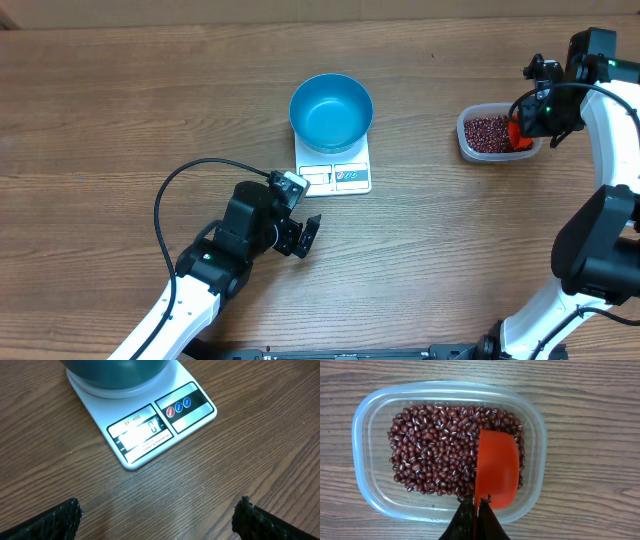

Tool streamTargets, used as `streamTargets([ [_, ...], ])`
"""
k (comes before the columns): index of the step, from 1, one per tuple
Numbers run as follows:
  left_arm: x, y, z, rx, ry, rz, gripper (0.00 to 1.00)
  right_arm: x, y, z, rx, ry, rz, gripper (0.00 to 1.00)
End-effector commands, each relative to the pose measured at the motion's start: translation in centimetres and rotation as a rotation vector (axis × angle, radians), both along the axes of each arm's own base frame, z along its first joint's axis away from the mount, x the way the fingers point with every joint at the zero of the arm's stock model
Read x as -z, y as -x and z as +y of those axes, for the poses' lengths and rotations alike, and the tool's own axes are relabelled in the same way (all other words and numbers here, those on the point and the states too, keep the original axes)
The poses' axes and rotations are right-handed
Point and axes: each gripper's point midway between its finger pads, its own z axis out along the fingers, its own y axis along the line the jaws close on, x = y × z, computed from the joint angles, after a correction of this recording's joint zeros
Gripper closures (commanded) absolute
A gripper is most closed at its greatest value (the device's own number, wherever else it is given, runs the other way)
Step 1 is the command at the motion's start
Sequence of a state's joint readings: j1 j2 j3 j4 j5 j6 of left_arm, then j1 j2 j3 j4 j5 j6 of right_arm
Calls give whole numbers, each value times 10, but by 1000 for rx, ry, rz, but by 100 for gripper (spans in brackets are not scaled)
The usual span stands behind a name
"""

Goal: Scoop item into bowl and weigh 150g on scale
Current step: 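Drag the scoop through the beans with the right gripper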

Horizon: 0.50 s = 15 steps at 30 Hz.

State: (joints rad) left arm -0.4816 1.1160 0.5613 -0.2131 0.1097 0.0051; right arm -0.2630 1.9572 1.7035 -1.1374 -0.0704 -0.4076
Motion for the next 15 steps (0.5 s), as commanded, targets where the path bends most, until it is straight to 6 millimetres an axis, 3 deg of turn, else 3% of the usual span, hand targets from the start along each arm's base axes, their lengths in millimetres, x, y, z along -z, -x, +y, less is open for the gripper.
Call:
streamTargets([
  [1, 4, 2, 0, 0, 9, 19, 1, 3, -3, -6, 24, 4, 2, 96],
  [15, 1, -7, 7, -51, -17, -17, 0, 10, -1, 1, 17, -38, 28, 96],
])
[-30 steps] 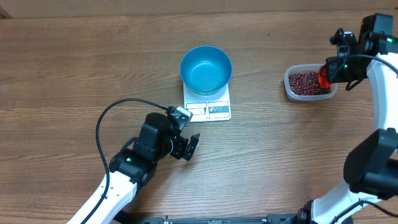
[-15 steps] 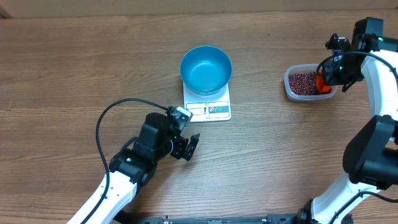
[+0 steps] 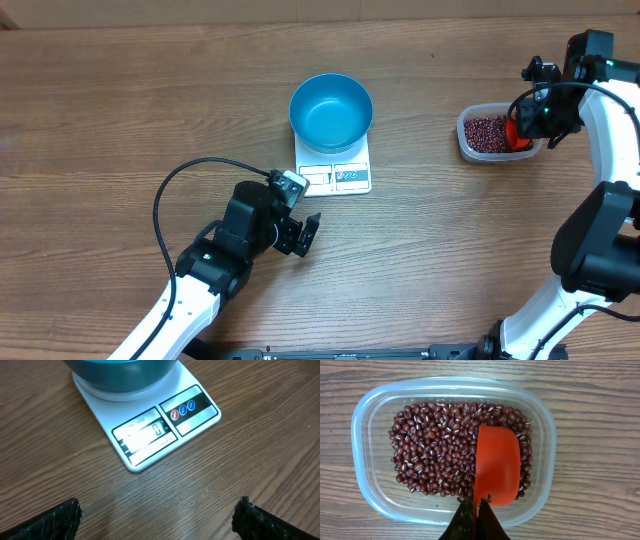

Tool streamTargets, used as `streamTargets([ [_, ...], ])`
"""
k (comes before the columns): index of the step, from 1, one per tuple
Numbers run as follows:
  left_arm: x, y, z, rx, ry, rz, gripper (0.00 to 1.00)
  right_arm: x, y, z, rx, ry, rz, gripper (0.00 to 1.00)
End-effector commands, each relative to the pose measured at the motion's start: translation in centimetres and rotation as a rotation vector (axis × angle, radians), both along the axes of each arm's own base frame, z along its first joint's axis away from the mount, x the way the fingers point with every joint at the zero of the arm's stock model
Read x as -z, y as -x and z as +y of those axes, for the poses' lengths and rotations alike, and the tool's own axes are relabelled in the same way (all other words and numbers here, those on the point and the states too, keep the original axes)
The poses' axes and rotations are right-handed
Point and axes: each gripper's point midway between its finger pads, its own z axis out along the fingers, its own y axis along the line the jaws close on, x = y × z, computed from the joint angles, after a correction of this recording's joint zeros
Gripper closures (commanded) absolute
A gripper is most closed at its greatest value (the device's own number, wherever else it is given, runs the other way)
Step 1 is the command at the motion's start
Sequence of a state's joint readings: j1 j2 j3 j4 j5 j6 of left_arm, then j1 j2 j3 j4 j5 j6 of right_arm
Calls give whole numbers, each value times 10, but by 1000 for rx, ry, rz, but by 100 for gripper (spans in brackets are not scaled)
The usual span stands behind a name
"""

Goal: Scoop item into bowl and weigh 150g on scale
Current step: 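Drag the scoop through the beans with the right gripper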

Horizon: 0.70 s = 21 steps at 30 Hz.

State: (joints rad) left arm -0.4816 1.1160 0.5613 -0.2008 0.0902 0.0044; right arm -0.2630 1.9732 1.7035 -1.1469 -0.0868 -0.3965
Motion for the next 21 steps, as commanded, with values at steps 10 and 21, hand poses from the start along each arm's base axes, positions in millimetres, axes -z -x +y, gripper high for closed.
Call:
streamTargets([
  [10, 1, -8, 10, -136, 42, 21, 1, 4, -2, -12, 59, 31, 11, 96],
  [21, 2, -8, 10, -136, 40, 24, 0, 7, -5, -13, 60, 19, 7, 96],
])
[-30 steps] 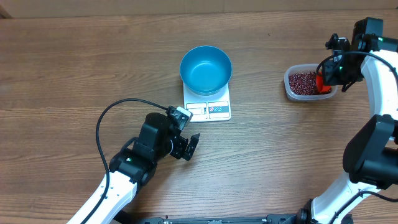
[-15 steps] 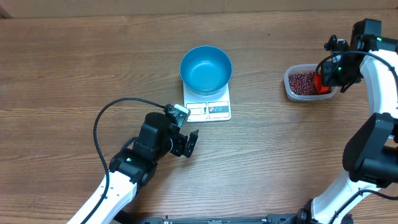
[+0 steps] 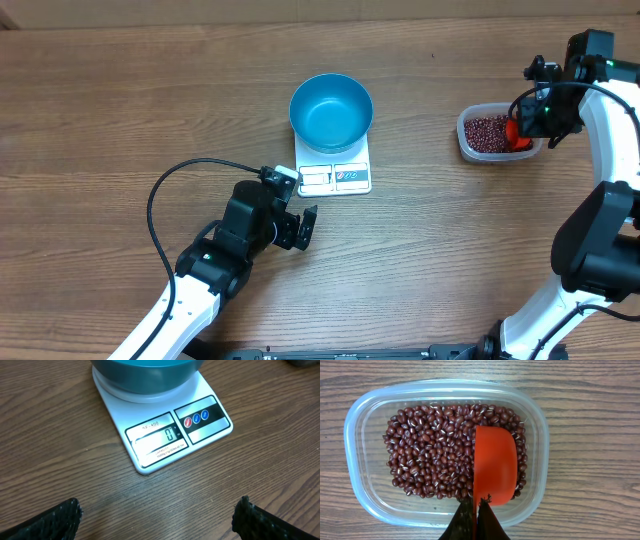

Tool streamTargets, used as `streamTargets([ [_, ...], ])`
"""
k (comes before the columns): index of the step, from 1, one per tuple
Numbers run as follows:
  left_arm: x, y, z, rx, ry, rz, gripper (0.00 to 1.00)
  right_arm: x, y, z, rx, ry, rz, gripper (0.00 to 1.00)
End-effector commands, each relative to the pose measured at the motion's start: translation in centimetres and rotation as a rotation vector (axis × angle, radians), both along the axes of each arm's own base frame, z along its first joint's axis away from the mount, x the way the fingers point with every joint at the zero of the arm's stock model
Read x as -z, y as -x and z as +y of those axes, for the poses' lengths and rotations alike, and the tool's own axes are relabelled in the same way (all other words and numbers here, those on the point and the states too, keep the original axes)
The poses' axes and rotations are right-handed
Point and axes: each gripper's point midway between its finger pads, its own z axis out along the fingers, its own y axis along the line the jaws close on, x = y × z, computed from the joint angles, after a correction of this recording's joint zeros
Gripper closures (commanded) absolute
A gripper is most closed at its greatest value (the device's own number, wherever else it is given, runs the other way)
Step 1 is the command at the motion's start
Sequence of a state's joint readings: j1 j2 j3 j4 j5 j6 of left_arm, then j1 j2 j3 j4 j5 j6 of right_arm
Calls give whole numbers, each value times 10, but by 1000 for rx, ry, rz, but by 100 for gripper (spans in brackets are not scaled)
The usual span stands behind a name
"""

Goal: Scoop item into bowl and weigh 150g on scale
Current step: 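Drag the scoop through the beans with the right gripper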

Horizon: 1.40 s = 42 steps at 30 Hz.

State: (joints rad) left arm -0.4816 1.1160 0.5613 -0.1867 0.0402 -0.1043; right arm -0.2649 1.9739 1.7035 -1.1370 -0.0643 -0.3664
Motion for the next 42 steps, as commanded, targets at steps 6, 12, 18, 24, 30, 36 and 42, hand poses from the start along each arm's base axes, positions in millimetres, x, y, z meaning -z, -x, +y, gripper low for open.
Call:
streamTargets([
  [6, 4, -1, 4, -25, -4, 10, 0, 25, -2, -1, 16, -40, 53, 96],
  [12, 4, -1, 4, -25, -4, 10, 1, 37, 2, 24, -5, -187, 82, 96],
  [18, 4, -1, 4, -25, -4, 10, 0, 35, 5, 42, -16, -292, 84, 96],
  [24, 4, -1, 4, -25, -4, 10, 1, 37, 7, 56, -21, -384, 77, 96],
  [30, 4, -1, 4, -25, -4, 11, 0, 53, 14, 60, 22, -421, 102, 96],
  [36, 4, -1, 4, -25, -4, 11, 0, 48, 14, 57, 88, -512, 88, 96],
  [42, 4, -1, 4, -25, -4, 11, 1, 38, 12, 52, 169, -651, 55, 96],
])
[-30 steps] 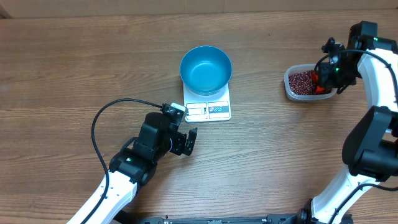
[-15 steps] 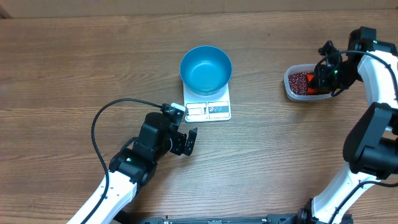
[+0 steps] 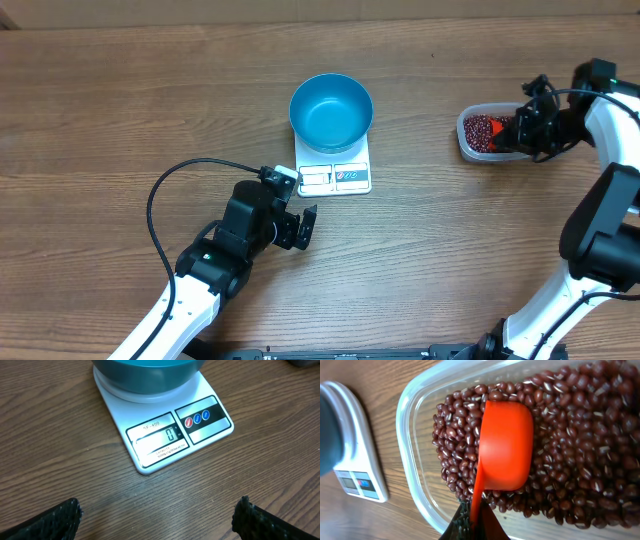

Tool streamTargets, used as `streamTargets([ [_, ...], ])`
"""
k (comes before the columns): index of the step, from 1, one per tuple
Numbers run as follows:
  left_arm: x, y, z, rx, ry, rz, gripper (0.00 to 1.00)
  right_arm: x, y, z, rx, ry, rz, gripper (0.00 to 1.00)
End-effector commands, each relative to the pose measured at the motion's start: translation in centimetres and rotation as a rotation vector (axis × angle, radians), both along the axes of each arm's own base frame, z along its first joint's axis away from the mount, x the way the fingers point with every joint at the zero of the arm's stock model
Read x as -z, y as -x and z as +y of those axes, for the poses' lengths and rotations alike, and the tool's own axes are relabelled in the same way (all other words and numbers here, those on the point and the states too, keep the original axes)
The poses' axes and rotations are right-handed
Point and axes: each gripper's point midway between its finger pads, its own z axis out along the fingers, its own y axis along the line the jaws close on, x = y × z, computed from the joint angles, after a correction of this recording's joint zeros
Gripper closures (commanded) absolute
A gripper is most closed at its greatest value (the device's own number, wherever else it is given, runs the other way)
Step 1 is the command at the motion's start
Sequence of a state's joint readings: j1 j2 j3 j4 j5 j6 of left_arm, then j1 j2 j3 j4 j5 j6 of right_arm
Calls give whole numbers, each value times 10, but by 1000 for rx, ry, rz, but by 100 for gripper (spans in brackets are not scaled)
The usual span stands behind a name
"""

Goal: Scoop item into bowl and weigh 150g on scale
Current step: 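Drag the scoop through the beans with the right gripper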

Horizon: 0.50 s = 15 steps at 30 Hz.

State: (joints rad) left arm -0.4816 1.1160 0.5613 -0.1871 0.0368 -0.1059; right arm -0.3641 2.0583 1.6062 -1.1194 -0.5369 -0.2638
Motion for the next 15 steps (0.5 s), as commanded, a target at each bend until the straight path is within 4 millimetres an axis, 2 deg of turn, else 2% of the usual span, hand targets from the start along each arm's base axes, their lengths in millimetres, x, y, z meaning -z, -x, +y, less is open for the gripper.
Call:
streamTargets([
  [1, 4, -1, 3, -22, -2, 11, 0, 2, 3, 13, 45, -157, 17, 96],
  [11, 4, -1, 3, -22, -3, 11, 1, 17, 9, 17, 130, -229, 61, 96],
  [15, 4, -1, 3, -22, -3, 11, 0, 15, 8, 21, 133, -268, 52, 96],
])
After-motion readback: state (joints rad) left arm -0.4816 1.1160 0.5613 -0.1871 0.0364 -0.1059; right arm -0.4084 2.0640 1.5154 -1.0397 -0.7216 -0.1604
